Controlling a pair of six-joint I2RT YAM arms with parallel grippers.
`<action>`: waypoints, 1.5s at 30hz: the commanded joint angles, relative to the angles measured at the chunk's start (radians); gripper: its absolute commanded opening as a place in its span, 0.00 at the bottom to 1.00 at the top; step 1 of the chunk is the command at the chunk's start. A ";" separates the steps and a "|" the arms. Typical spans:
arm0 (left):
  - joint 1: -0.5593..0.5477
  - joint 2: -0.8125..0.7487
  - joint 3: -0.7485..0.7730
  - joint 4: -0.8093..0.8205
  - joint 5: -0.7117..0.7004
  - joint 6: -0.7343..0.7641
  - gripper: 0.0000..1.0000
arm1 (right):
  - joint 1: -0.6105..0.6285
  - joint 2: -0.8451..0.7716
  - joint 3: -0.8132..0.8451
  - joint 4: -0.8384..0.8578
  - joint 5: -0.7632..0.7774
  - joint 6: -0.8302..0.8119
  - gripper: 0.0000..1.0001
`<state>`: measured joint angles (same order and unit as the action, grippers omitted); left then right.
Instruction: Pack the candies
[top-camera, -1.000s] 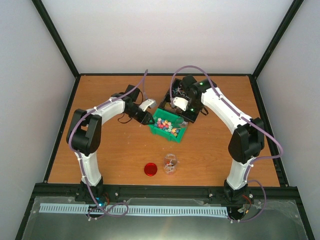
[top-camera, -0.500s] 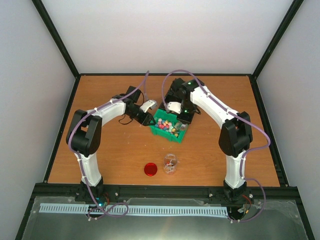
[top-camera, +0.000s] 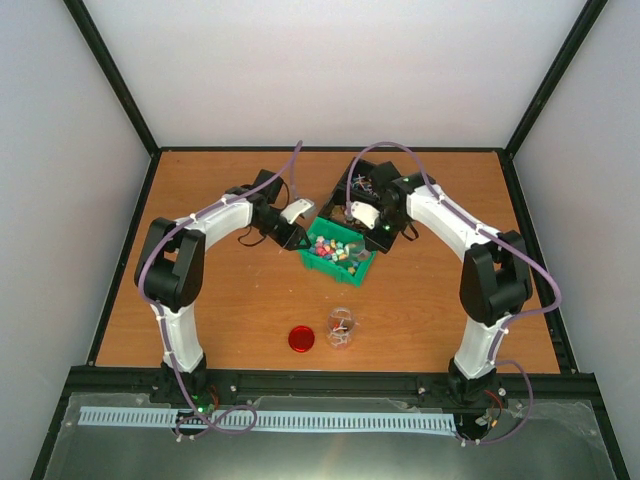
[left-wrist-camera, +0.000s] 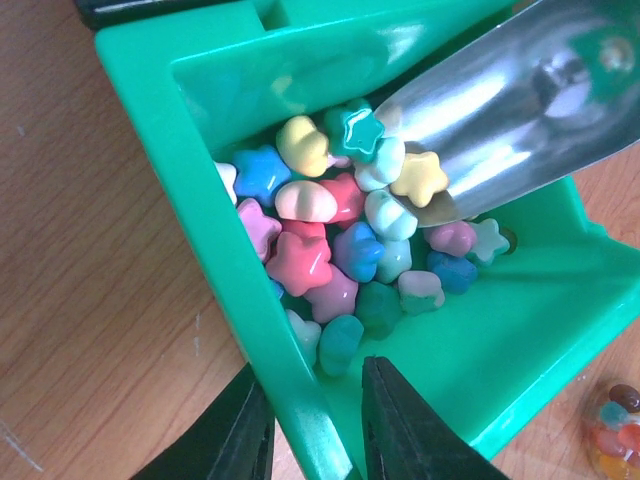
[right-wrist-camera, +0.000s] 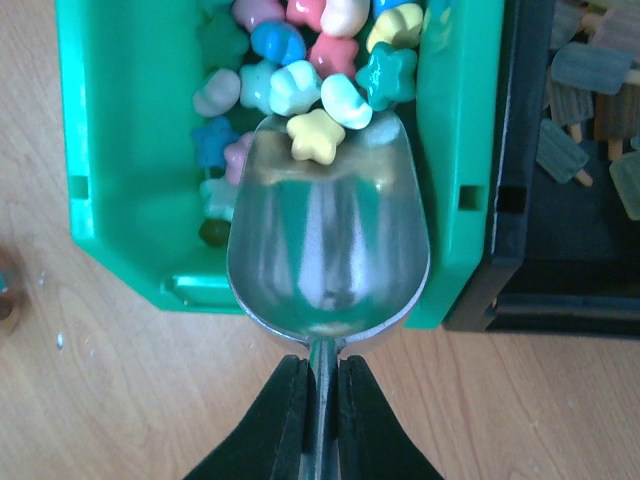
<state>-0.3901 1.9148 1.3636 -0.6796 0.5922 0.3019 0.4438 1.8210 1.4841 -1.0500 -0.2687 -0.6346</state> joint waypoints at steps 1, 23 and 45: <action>-0.006 0.022 0.053 -0.011 0.009 0.079 0.24 | 0.003 0.004 -0.117 0.136 0.005 0.017 0.03; -0.002 0.053 0.071 -0.045 0.037 0.115 0.23 | 0.018 -0.036 -0.403 0.649 -0.231 0.114 0.03; 0.100 0.048 0.106 -0.085 0.028 0.079 0.27 | -0.016 -0.261 -0.629 0.938 -0.296 0.197 0.03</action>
<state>-0.2981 1.9556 1.4227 -0.7441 0.6319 0.3511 0.4435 1.6085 0.8791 -0.1902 -0.5362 -0.4644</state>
